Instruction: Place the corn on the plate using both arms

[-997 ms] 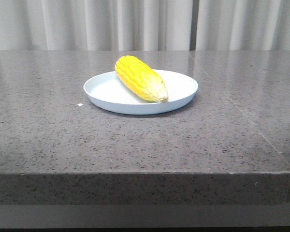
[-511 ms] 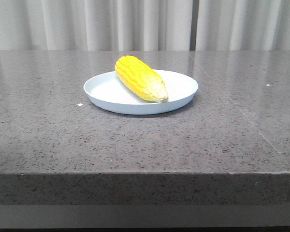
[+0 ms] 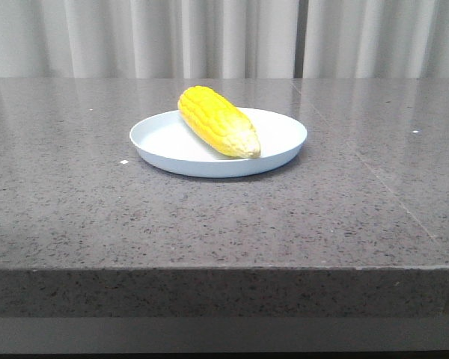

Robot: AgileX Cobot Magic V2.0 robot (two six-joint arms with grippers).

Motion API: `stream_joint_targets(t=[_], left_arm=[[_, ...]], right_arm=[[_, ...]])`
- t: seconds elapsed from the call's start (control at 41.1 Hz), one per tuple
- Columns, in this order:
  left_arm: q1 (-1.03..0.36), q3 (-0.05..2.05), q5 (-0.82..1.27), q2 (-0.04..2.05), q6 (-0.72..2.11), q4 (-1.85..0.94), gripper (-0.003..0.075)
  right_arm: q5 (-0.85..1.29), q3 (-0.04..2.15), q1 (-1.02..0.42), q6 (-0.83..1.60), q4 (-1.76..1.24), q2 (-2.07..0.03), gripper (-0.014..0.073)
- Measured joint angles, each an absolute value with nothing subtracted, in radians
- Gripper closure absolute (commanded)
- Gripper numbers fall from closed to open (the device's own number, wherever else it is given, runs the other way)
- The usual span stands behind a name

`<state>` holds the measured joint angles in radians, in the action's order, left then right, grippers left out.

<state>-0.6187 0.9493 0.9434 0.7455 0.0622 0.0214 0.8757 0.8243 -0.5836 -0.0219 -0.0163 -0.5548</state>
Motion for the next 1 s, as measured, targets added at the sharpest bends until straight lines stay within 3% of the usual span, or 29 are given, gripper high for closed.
stream_joint_targets(t=[0.827,0.997], left_arm=[[-0.623,0.928,0.934,0.715,0.062,0.021,0.0741],[-0.527,0.830,0.872,0.600,0.062,0.046,0.0741]], right_arm=[[0.869,0.824,-0.584,-0.020,-0.018,-0.555,0.0680],[0.869,0.824,-0.584,-0.020,-0.018,-0.555,0.0680]])
